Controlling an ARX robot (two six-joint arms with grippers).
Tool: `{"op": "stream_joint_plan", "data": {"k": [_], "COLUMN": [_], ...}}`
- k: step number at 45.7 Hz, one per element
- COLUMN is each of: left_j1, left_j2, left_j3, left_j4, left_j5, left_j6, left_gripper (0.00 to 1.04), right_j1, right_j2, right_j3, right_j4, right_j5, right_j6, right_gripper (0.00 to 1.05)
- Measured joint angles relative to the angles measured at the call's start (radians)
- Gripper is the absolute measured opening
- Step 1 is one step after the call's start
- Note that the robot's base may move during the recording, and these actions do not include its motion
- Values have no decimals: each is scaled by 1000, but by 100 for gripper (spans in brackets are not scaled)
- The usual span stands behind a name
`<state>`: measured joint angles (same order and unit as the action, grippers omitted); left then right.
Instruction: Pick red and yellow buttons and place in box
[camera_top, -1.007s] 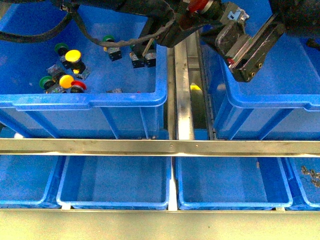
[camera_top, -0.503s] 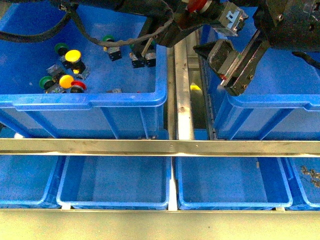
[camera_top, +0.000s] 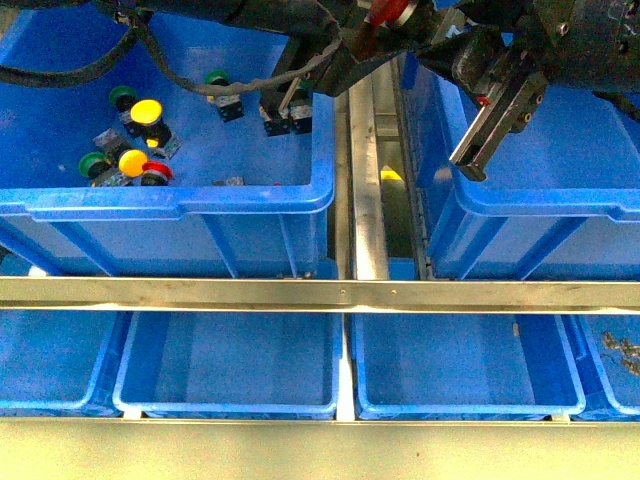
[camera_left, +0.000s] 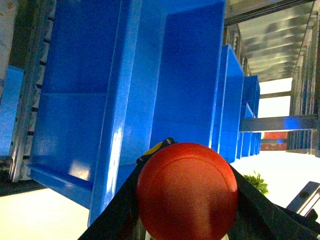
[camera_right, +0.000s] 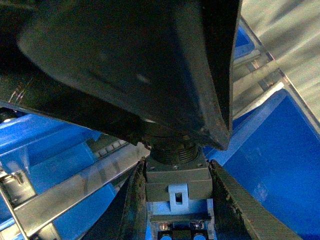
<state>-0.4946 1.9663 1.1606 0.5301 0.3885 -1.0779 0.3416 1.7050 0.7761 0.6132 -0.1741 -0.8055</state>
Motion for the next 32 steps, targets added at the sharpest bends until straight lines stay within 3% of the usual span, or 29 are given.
{"op": "stream_joint_plan", "data": {"k": [4,22,32], "left_j1": [0,-2,6], "left_j2": [0,29,6], "left_j3": [0,58,35], "left_j4": [0,24,49], "left_j5": [-5,-37,-48], "left_j6": [5,18,29], "left_gripper": [35,97,97], "right_j1": [0,19,5], "right_j2": [0,2,2], "right_j3": [0,-21,-27], "right_j4": [0,4,7], "right_j5": [0,-2,-1], "right_j6": [2,24,31], "right_gripper": [27,27,26]}}
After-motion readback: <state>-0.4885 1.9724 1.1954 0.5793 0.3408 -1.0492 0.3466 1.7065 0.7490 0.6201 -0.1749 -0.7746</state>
